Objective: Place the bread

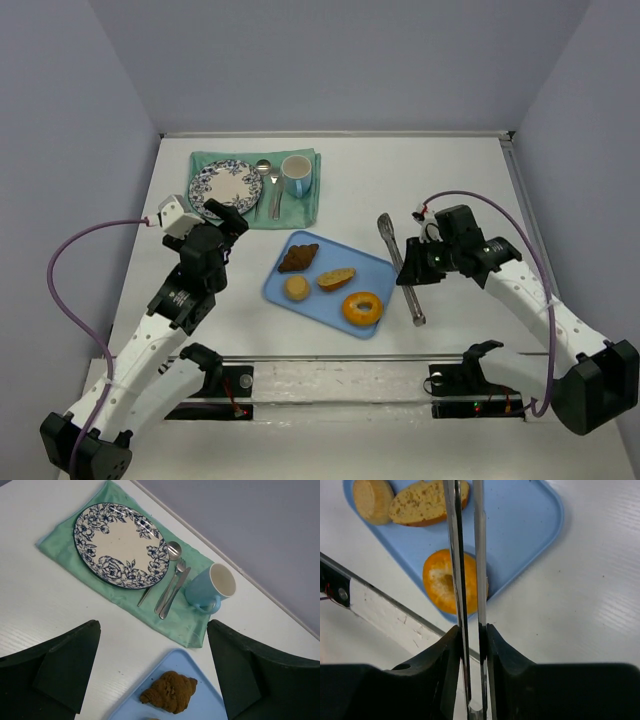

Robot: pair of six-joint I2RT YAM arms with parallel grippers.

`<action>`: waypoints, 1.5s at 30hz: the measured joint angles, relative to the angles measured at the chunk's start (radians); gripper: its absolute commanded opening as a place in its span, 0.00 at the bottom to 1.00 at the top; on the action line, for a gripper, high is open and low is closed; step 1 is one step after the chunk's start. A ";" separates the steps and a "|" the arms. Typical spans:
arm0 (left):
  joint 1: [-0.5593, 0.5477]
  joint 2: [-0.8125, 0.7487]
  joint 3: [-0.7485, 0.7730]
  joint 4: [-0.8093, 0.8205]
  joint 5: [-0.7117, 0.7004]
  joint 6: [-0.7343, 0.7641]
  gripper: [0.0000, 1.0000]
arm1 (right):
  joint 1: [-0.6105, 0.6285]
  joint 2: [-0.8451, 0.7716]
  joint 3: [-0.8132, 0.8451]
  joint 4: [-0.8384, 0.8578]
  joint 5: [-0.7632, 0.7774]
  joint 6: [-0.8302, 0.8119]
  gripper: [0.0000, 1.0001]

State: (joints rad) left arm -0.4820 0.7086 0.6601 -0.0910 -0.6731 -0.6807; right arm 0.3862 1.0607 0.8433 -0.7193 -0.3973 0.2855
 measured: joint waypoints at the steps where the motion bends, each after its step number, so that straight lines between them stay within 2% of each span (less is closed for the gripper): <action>1: 0.000 0.000 0.000 0.002 0.002 0.001 0.99 | 0.008 0.009 0.010 -0.021 0.003 -0.006 0.41; 3: 0.000 0.000 0.000 0.008 0.006 0.005 0.99 | 0.018 0.019 0.034 -0.043 0.010 -0.014 0.46; 6: 0.000 0.001 0.000 0.021 0.012 0.014 0.99 | 0.032 0.010 0.061 -0.026 0.020 -0.027 0.48; 8: 0.000 0.002 0.000 0.026 0.015 0.019 0.99 | 0.050 -0.005 0.085 -0.018 0.033 -0.048 0.53; 11: 0.000 0.003 0.000 0.050 0.023 0.023 0.99 | 0.079 -0.013 0.108 0.026 0.077 -0.081 0.53; 14: 0.000 0.004 0.000 0.065 0.032 0.029 0.99 | 0.094 -0.010 0.108 0.106 0.102 -0.124 0.47; 20: 0.000 0.011 0.000 0.077 0.038 0.039 0.99 | 0.109 0.094 0.218 0.165 0.066 -0.227 0.47; 23: 0.000 0.006 -0.006 0.088 0.037 0.041 0.99 | 0.156 0.143 0.276 0.143 0.075 -0.284 0.45; 24: 0.000 0.002 -0.013 0.092 0.037 0.042 0.99 | 0.174 0.153 0.289 0.129 0.086 -0.303 0.47; 33: 0.003 -0.024 -0.032 0.093 0.032 0.045 0.99 | 0.455 0.290 0.341 -0.043 0.243 -0.491 0.50; 38: 0.006 -0.035 -0.034 0.094 0.022 0.044 0.99 | 0.527 0.326 0.355 -0.127 0.363 -0.498 0.53; 45: 0.006 -0.039 -0.046 0.094 0.014 0.044 0.99 | 0.561 0.372 0.375 -0.194 0.463 -0.492 0.57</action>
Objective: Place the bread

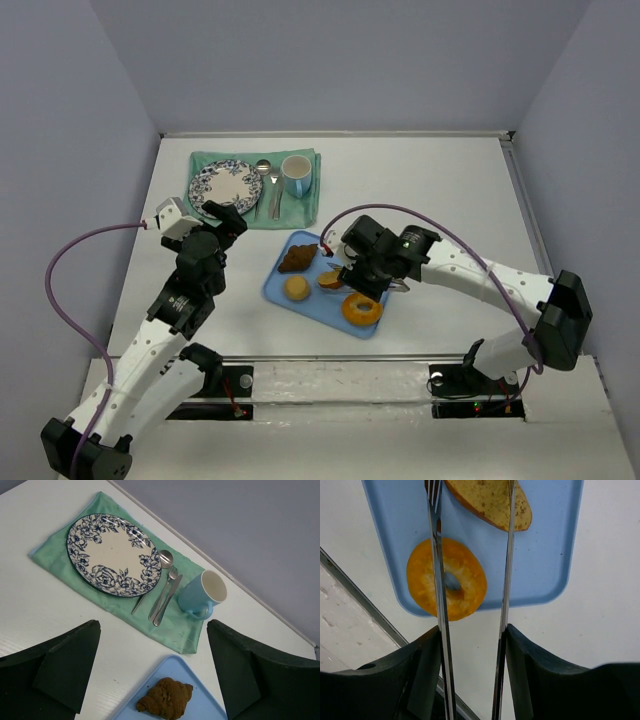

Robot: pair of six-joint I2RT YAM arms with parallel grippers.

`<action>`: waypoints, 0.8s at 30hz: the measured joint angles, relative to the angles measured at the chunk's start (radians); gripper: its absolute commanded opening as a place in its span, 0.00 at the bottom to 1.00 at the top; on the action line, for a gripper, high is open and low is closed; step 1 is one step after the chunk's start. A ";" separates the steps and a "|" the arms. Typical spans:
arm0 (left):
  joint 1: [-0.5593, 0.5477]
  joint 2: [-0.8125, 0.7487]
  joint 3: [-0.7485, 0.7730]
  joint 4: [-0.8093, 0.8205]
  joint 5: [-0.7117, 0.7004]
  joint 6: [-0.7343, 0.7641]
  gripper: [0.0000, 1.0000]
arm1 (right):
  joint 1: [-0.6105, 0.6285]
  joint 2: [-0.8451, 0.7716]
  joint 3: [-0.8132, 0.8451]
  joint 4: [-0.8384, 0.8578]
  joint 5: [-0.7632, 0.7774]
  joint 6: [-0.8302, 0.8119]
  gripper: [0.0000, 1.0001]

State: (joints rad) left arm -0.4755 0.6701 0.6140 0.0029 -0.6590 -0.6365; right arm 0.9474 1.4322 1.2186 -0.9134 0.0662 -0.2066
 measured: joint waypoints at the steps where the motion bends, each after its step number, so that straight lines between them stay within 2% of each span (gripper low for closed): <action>1: 0.000 0.000 0.000 0.000 0.000 0.000 0.99 | 0.006 0.011 0.001 -0.005 0.006 -0.001 0.57; 5: 0.000 0.001 0.000 0.000 -0.001 0.000 0.99 | 0.018 0.043 0.002 -0.012 0.024 -0.003 0.51; 11: 0.000 0.001 0.000 0.000 -0.001 0.000 0.99 | 0.031 0.053 0.004 -0.013 0.076 -0.005 0.17; 13: 0.000 0.001 0.000 0.000 -0.001 0.000 0.99 | 0.039 0.053 0.011 -0.007 0.087 -0.008 0.12; 16: 0.000 0.000 0.000 0.000 -0.001 0.000 0.99 | 0.053 0.053 0.032 0.021 0.107 -0.013 0.07; 19: 0.002 -0.001 0.000 0.000 -0.005 -0.001 0.99 | 0.056 0.051 0.053 0.093 0.129 -0.020 0.07; 21: 0.002 -0.002 0.000 -0.001 -0.008 -0.003 0.99 | 0.056 0.042 0.066 0.165 0.149 -0.023 0.07; 24: 0.006 -0.002 0.000 -0.008 -0.018 -0.018 0.99 | 0.056 0.014 0.067 0.365 0.163 -0.023 0.07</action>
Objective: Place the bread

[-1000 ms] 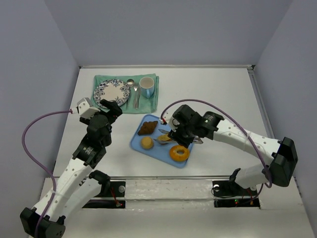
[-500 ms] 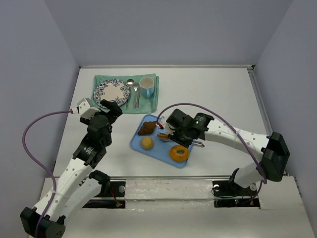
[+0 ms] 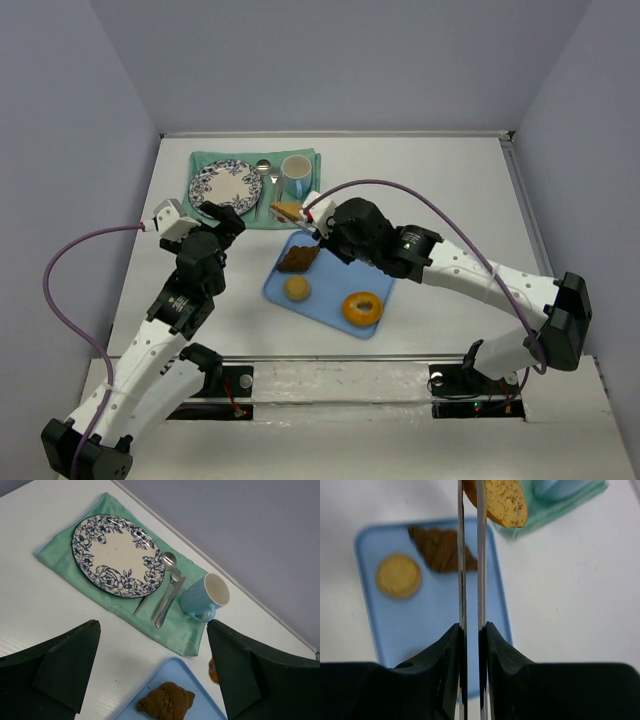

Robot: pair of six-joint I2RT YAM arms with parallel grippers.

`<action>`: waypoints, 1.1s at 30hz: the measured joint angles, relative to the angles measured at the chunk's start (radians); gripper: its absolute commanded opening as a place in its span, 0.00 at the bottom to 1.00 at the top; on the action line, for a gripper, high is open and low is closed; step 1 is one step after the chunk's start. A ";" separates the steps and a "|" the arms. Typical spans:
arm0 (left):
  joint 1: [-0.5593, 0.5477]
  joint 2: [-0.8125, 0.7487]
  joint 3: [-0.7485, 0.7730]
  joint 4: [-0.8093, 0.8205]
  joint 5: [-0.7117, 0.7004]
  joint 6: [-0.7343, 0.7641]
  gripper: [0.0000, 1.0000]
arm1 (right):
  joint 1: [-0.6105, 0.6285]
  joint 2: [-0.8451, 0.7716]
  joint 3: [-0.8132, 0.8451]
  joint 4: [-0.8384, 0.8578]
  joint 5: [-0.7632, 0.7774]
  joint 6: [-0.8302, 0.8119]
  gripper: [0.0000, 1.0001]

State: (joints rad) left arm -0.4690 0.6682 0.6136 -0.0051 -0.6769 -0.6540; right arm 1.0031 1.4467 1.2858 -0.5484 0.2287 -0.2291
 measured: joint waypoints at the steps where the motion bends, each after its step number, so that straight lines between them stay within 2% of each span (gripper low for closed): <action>1: 0.000 0.000 0.000 -0.003 -0.002 -0.003 0.99 | 0.000 -0.003 0.001 0.062 0.000 0.001 0.07; 5: 0.002 0.000 0.000 -0.023 -0.010 -0.022 0.99 | -0.008 0.054 0.091 0.225 -0.002 0.027 0.07; 8: 0.006 0.000 0.000 -0.043 -0.010 -0.037 0.99 | -0.032 0.172 0.215 0.328 -0.048 0.057 0.07; 15: 0.006 -0.003 0.000 -0.069 0.006 -0.070 0.99 | -0.121 0.513 0.515 0.397 -0.237 0.121 0.07; 21: 0.006 -0.009 0.000 -0.093 0.012 -0.092 0.99 | -0.174 0.828 0.789 0.382 -0.367 0.212 0.09; 24: 0.006 -0.023 0.000 -0.105 0.012 -0.099 0.99 | -0.187 0.949 0.895 0.352 -0.401 0.253 0.14; 31: 0.006 -0.064 -0.003 -0.119 0.008 -0.106 0.99 | -0.189 1.015 0.916 0.282 -0.435 0.295 0.49; 33: 0.006 -0.066 -0.008 -0.119 0.006 -0.106 0.99 | -0.189 1.012 0.916 0.286 -0.439 0.298 0.53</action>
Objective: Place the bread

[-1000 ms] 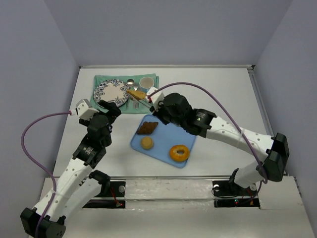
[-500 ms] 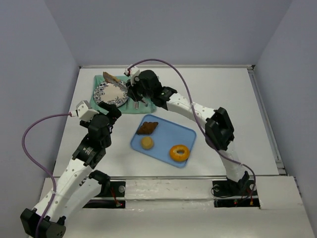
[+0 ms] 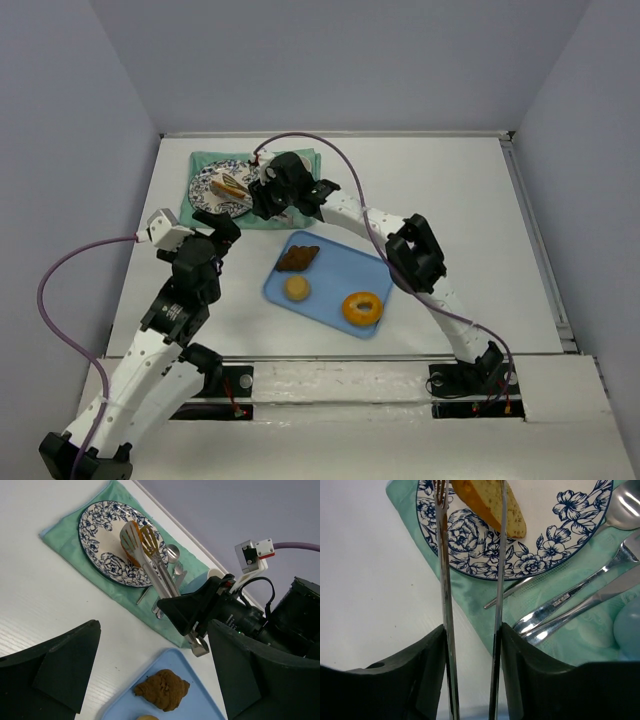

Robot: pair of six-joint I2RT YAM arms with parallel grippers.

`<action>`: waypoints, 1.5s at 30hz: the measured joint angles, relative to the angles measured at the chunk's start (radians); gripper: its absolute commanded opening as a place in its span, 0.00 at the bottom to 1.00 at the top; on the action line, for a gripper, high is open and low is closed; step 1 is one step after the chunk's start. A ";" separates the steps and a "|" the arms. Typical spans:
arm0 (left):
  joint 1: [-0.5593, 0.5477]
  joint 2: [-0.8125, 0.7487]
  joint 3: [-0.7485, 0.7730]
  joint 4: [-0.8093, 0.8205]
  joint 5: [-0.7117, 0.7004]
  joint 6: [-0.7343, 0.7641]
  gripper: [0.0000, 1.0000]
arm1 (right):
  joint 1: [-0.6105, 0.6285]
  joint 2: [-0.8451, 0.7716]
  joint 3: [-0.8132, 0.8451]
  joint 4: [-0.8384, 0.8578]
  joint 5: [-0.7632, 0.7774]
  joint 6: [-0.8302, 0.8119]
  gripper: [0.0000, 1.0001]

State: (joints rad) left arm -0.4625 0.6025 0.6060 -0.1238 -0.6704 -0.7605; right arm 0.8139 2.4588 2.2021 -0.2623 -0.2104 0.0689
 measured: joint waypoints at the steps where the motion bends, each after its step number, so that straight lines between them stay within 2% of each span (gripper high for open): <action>1: 0.000 -0.001 -0.002 0.000 0.000 0.000 0.99 | 0.000 -0.002 0.000 -0.001 -0.002 -0.001 0.57; 13: 0.000 -0.003 -0.005 -0.002 0.003 0.000 0.99 | 0.000 -0.098 -0.014 -0.007 -0.013 -0.001 0.57; 17: 0.000 -0.025 -0.005 -0.002 0.007 0.001 0.99 | 0.000 -0.213 -0.110 0.000 0.005 0.000 0.56; 21: 0.000 -0.050 -0.015 0.002 0.010 0.004 0.99 | 0.000 -0.419 -0.339 0.016 0.048 0.007 0.55; 26: 0.000 -0.057 -0.024 0.006 0.012 0.011 0.99 | 0.000 -0.813 -0.779 0.000 0.077 0.061 0.55; 30: 0.000 -0.057 -0.025 0.015 0.016 0.016 0.99 | 0.000 -1.067 -1.004 -0.068 0.068 0.109 0.55; 33: 0.000 -0.057 -0.028 0.025 0.021 0.020 0.99 | 0.003 -1.162 -1.099 -0.136 0.017 0.135 0.57; 40: 0.000 -0.056 -0.041 0.029 0.028 0.023 0.99 | 0.094 -1.168 -1.172 -0.307 -0.019 0.164 0.58; 45: 0.000 -0.055 -0.041 0.030 0.029 0.024 0.99 | 0.110 -1.139 -1.172 -0.351 -0.005 0.169 0.60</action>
State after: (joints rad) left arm -0.4622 0.5476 0.5652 -0.0940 -0.6411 -0.7368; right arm 0.9237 1.3201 1.0306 -0.6128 -0.2150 0.2375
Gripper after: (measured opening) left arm 0.990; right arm 0.593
